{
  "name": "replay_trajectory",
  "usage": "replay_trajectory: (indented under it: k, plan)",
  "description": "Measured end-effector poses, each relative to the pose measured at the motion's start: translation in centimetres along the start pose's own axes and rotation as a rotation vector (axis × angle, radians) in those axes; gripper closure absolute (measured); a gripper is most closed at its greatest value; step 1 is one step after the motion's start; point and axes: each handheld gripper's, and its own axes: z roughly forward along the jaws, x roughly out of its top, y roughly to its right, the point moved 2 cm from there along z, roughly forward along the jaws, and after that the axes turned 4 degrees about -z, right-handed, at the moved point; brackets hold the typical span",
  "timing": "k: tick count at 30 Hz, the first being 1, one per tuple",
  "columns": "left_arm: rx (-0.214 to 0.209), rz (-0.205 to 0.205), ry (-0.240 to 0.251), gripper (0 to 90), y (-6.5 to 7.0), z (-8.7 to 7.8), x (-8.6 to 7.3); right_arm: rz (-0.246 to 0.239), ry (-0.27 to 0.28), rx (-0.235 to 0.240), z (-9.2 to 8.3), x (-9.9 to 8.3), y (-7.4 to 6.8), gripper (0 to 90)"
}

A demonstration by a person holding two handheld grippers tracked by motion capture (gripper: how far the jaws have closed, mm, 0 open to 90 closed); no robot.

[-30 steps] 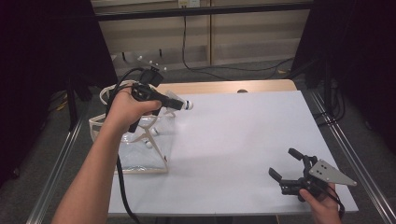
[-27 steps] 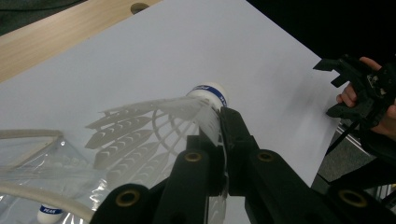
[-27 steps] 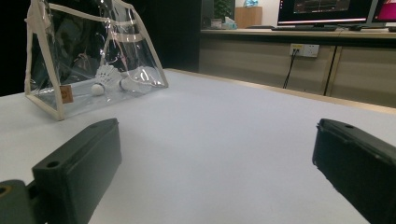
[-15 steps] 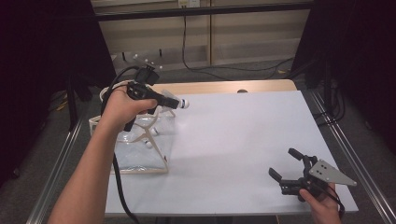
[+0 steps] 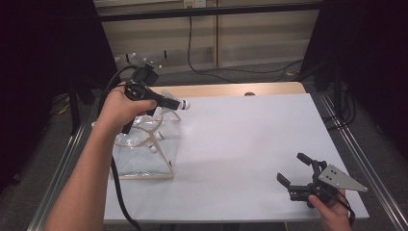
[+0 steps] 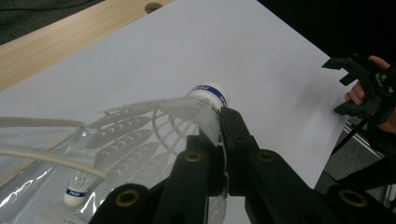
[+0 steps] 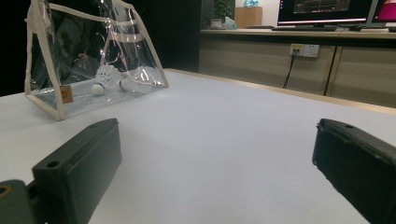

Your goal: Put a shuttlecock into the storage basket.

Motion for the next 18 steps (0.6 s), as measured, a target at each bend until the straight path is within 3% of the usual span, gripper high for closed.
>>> replay_trajectory:
  k: [18]
  plan:
    - [0.019,0.001,-0.009,89.0,-0.79,-1.09,-0.23,-0.002,-0.001,0.0,0.01,0.01,-0.03,0.8]
